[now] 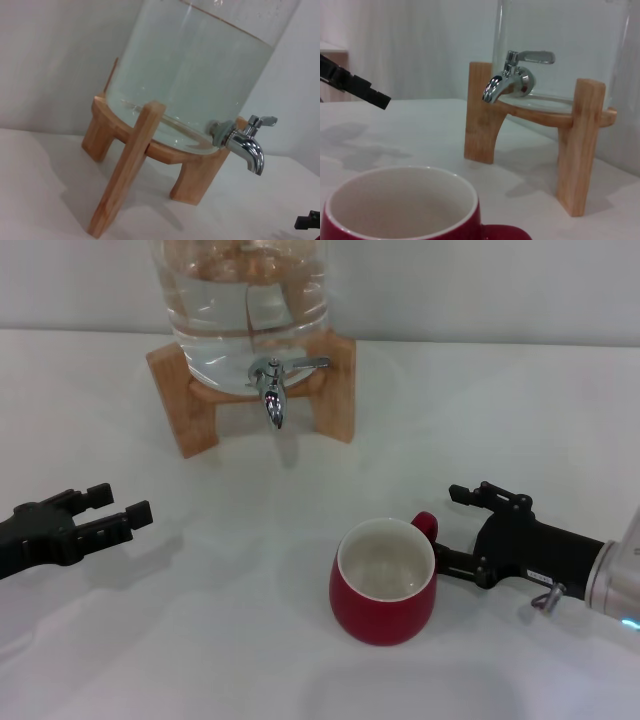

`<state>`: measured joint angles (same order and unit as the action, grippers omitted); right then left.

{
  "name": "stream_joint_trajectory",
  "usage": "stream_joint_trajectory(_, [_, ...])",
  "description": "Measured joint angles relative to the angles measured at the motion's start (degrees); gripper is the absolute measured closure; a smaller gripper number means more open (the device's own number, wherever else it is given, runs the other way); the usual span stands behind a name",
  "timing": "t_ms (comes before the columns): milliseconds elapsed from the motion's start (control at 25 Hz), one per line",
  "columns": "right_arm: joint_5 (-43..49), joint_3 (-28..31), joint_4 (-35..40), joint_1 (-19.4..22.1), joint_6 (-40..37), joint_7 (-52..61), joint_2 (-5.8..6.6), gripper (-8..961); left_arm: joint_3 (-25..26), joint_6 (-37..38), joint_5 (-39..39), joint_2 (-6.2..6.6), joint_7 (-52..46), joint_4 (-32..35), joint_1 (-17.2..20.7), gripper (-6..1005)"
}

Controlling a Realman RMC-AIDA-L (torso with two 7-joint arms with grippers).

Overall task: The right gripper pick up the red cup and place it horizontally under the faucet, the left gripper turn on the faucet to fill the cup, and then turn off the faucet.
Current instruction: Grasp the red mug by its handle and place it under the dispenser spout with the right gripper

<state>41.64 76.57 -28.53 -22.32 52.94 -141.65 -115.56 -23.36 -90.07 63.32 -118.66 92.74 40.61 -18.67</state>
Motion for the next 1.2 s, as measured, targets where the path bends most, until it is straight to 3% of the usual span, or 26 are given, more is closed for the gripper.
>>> stream_joint_trajectory(1200, [-4.74, -1.86, -0.07, -0.18, 0.47, 0.23, 0.08, 171, -0.1, -0.1, -0.04, 0.01, -0.01, 0.0, 0.4, 113])
